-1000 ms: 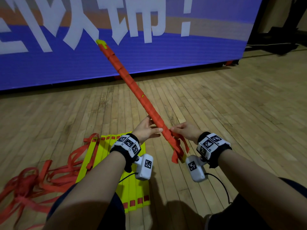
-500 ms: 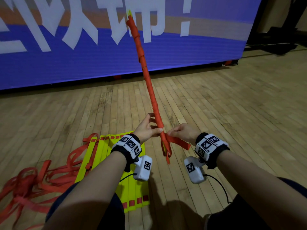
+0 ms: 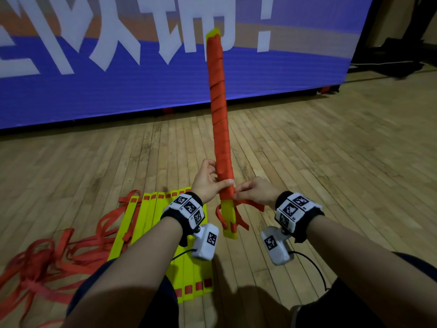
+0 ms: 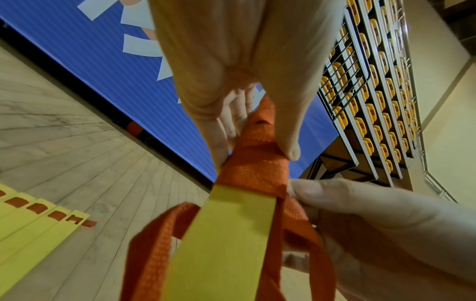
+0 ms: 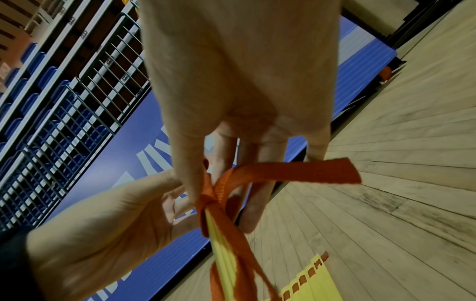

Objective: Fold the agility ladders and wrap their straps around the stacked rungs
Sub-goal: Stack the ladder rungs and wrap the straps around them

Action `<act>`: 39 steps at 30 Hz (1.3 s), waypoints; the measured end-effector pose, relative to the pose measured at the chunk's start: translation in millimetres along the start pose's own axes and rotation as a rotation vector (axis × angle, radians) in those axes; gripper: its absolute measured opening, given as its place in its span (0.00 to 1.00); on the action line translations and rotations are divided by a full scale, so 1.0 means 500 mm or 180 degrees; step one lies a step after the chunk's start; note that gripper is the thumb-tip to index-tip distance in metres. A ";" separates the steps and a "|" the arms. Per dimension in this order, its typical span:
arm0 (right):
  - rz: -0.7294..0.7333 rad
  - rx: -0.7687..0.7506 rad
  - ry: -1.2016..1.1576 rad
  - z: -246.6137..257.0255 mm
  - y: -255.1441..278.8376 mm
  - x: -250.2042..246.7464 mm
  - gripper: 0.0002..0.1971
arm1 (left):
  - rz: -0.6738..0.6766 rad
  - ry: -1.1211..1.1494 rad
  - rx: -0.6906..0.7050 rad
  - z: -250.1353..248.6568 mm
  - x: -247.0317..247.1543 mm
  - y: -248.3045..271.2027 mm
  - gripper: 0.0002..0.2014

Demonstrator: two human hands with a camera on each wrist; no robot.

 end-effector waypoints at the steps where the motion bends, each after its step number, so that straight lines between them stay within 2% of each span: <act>1: 0.0045 -0.0009 -0.0034 0.001 -0.002 0.005 0.07 | 0.0004 0.0009 -0.0006 0.001 0.001 0.000 0.26; 4: -0.0043 -0.0099 -0.0099 0.004 -0.005 0.007 0.05 | -0.0042 0.0059 -0.0016 0.004 0.003 -0.003 0.26; 8: -0.0310 -0.0146 0.0150 0.009 -0.006 -0.010 0.07 | -0.0098 0.0211 -0.0036 0.007 -0.002 -0.008 0.25; 12: -0.0388 -0.0197 0.0231 0.010 -0.005 -0.021 0.08 | -0.0022 0.0315 -0.0086 0.006 -0.002 -0.011 0.25; 16: -0.0379 -0.0170 0.0295 0.004 -0.008 -0.016 0.08 | 0.0144 0.0166 -0.0216 0.011 0.004 -0.007 0.23; 22: -0.0509 0.0014 0.0226 -0.015 -0.006 -0.028 0.05 | 0.0230 0.0077 -0.0176 0.005 0.014 -0.002 0.23; 25: -0.0487 0.0044 0.0249 -0.018 -0.007 -0.031 0.05 | 0.0204 0.0072 -0.0141 0.005 0.017 0.000 0.24; 31: -0.0362 0.0162 0.0208 -0.016 -0.001 -0.026 0.13 | 0.0269 0.0152 -0.0148 0.002 0.017 0.002 0.24; 35: -0.0244 0.0119 0.0237 -0.010 -0.002 -0.009 0.08 | 0.0316 0.0197 -0.0159 -0.002 0.023 0.008 0.24; 39: -0.0315 0.0113 0.0456 0.000 0.000 -0.007 0.12 | 0.0304 0.0198 -0.0127 -0.008 0.026 0.007 0.25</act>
Point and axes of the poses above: each hand's wrist, its own y-axis away from the middle knuckle, its own x-axis out of the palm, z = x × y, the point moved 10 cm from there along -y, towards the middle knuckle, and after that the axes turned 13 degrees about z, right-handed, at the moved point
